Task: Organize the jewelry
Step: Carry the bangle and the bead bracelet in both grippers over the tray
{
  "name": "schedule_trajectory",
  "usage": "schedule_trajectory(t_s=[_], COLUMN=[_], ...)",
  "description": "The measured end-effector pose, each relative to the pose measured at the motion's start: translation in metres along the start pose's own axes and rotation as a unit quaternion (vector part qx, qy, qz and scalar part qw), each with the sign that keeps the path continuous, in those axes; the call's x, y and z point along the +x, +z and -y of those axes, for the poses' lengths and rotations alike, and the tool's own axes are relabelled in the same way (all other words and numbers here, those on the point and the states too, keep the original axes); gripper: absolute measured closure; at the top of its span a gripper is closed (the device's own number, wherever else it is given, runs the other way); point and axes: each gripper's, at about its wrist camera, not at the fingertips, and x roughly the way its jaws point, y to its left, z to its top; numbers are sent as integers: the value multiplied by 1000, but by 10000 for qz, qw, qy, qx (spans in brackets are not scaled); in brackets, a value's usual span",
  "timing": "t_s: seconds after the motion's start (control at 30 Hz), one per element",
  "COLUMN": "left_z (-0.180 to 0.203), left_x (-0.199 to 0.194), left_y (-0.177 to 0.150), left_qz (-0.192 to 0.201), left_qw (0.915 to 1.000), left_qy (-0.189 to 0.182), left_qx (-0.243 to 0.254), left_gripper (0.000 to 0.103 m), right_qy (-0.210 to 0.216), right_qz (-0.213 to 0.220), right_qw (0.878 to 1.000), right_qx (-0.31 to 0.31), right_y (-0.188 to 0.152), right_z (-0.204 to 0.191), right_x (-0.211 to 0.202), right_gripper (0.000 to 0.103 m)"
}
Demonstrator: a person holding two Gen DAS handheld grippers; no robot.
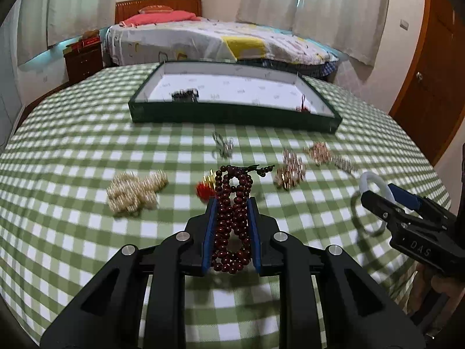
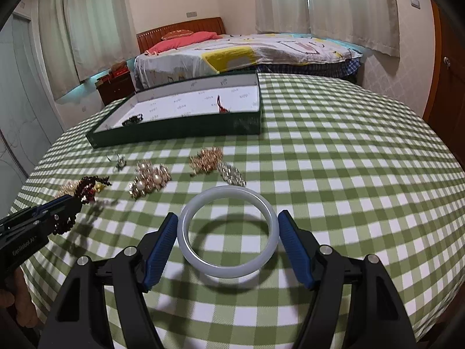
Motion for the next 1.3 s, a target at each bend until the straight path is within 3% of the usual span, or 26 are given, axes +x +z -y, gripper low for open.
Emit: schedule_trajectory(t_s=[0.37, 0.7, 1.03, 1.3], left_z=[-11, -23, -39, -53], left_x=[-2, 37, 116, 175], left_y=[62, 133, 193, 217], left_qz=[499, 718, 364, -124], left_qw=[9985, 9973, 9993, 9999], left_qy=[-197, -168, -86, 62], left_qx=[-89, 52, -41, -103], left_gripper=[83, 83, 83, 83], right_qy=[114, 103, 110, 86], right_qz=[350, 736, 416, -193], right_qw=[9992, 9971, 9990, 9997], right_qx=[-136, -188, -153, -156], right_y=[56, 137, 185, 205], right_z=[-14, -19, -18, -9], right_x=[7, 46, 125, 178], right_gripper=[34, 34, 34, 34])
